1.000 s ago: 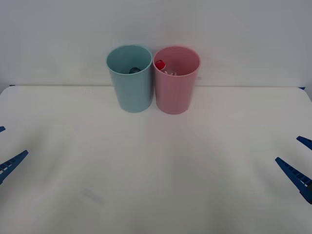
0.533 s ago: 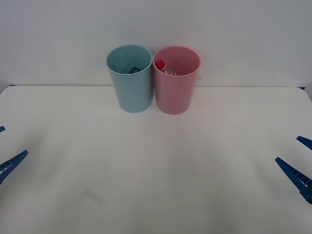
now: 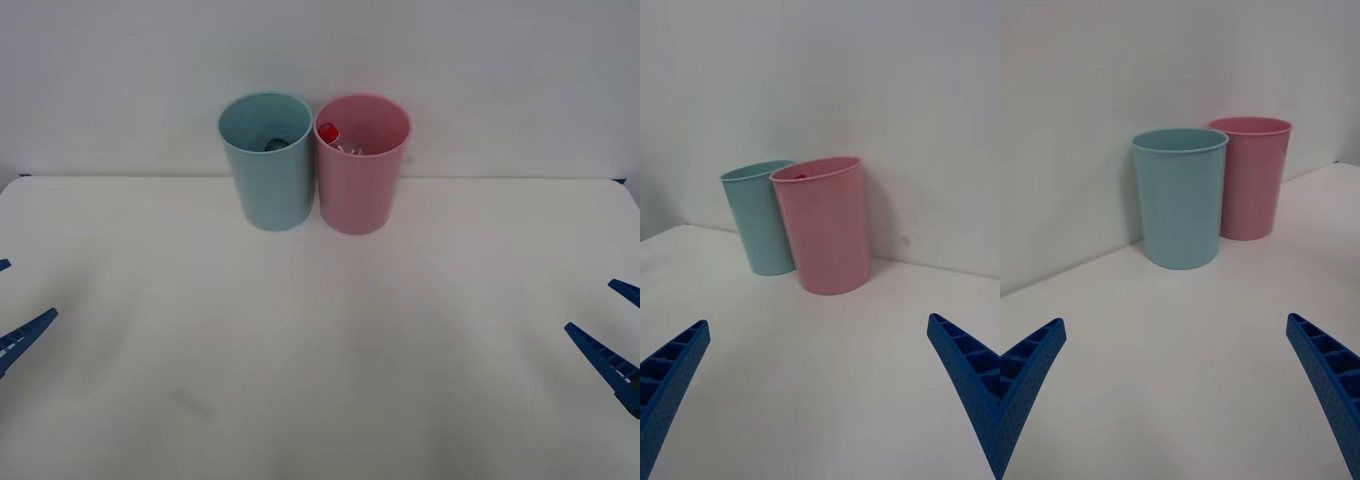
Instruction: Grasp the object on the table and drop it into the matching bin: aluminum can to the light blue bin, PET bottle to the pink bin.
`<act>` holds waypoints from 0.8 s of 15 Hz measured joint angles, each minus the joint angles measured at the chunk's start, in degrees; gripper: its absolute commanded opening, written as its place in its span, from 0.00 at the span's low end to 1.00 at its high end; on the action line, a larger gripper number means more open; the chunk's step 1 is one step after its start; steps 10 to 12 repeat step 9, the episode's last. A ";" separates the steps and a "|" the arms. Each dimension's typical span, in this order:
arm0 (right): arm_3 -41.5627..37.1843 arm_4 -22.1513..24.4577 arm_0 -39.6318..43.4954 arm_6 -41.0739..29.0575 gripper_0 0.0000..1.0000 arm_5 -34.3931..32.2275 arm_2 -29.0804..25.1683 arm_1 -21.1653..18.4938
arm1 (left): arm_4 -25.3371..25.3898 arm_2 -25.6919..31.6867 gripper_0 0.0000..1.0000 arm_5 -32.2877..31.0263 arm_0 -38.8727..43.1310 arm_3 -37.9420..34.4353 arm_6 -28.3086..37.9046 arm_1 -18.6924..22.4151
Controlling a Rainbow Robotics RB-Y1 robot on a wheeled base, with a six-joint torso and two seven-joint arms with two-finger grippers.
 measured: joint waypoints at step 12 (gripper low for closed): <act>0.00 0.00 0.00 0.00 1.00 0.00 0.00 0.00 | 0.00 0.00 1.00 0.00 0.00 0.00 0.00 0.00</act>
